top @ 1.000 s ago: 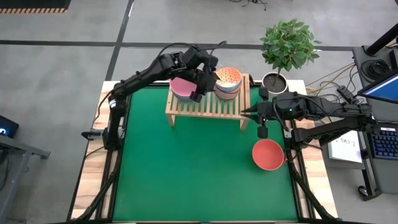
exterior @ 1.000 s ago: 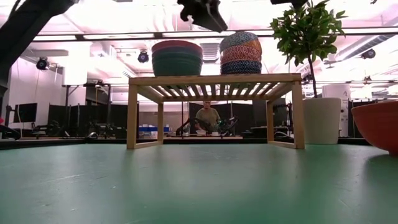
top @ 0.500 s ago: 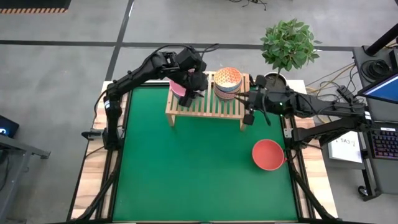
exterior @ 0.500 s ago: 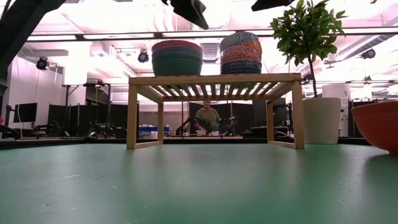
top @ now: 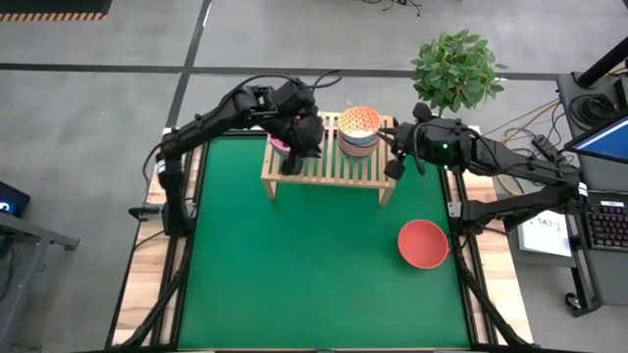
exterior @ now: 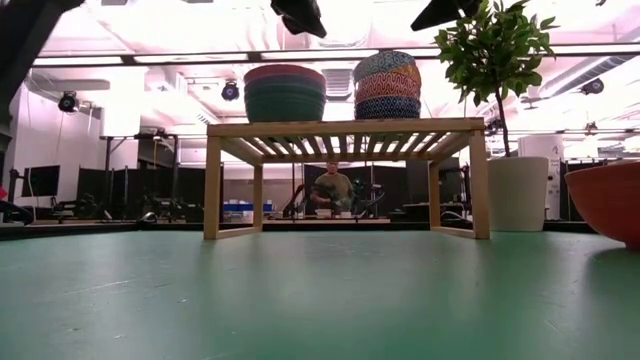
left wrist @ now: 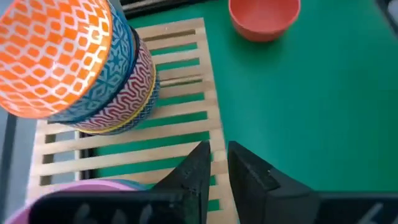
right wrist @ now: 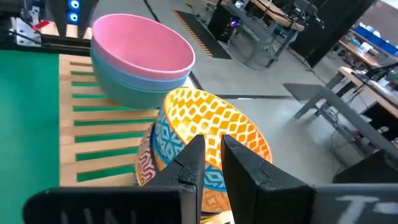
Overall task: Place and stack bowls onto a shelf
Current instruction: Adjust the stacked patterned bowls on the shelf
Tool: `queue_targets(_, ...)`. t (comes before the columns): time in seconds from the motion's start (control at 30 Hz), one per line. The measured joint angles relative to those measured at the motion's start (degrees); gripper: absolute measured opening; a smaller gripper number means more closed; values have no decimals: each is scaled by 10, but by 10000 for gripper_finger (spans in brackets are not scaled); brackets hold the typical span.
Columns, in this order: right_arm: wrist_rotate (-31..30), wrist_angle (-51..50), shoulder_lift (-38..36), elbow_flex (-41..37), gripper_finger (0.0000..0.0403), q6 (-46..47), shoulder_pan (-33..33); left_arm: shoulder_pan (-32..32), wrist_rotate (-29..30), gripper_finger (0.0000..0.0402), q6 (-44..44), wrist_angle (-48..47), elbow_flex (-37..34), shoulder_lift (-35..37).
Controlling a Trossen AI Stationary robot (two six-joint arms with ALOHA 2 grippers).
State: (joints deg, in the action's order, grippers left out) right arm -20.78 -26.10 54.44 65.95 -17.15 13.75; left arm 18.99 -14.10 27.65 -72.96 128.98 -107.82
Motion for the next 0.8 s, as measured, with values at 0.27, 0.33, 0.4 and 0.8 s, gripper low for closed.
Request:
queue_targets(0.27, 60, -5, 1, -3, 43, 23, 0, -27, 32, 17, -91, 329, -329, 177)
queue_targets(0.33, 62, 3, 6, -3, 43, 20, 0, -45, 56, 13, -92, 469, -427, 216)
queue_targets(0.4, 62, 15, 10, -3, 42, 12, 3, -59, 83, 11, -63, 586, -505, 236)
queue_targets(0.8, 62, 57, 50, 0, 9, -7, 68, -47, 121, 8, -4, 886, -631, 194)
